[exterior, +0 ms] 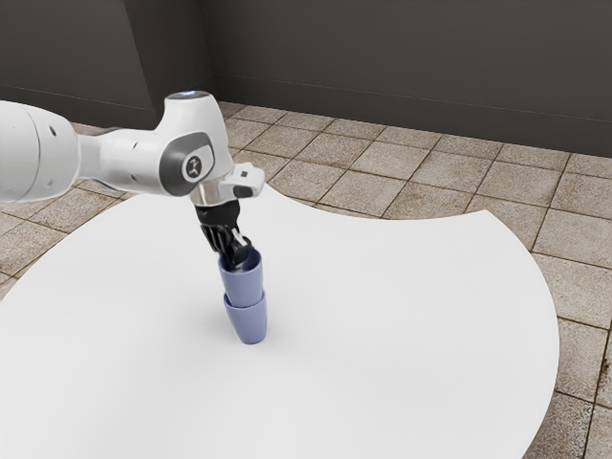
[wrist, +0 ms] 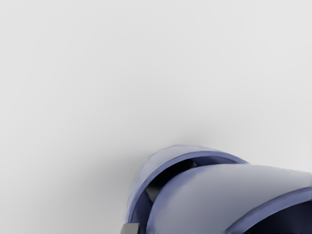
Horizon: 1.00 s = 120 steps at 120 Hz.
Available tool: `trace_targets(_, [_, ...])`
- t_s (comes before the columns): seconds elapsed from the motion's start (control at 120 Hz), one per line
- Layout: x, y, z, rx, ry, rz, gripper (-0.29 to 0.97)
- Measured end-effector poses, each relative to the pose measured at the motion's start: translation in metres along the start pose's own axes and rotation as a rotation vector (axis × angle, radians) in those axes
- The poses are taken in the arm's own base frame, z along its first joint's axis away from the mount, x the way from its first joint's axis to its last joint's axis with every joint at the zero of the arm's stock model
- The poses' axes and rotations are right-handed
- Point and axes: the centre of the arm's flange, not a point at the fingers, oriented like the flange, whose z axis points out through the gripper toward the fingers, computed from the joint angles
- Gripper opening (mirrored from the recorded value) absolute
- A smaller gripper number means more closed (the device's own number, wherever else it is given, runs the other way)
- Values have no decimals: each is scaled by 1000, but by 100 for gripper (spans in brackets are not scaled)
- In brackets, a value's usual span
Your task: Place the left cup onto the right cup
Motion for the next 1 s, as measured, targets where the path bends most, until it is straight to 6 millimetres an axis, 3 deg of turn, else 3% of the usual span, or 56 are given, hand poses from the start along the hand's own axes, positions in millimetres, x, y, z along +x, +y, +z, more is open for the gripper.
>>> trace_targets(0.175, [0,2,0,-6,-1,7,37])
trace_targets(0.35, [-1,3,-3,-7,3,12,54])
trace_targets(0.533, [-4,5,-20,-6,25,18,62])
trace_targets(1.0, [-18,15,-96,-8,86,36,67])
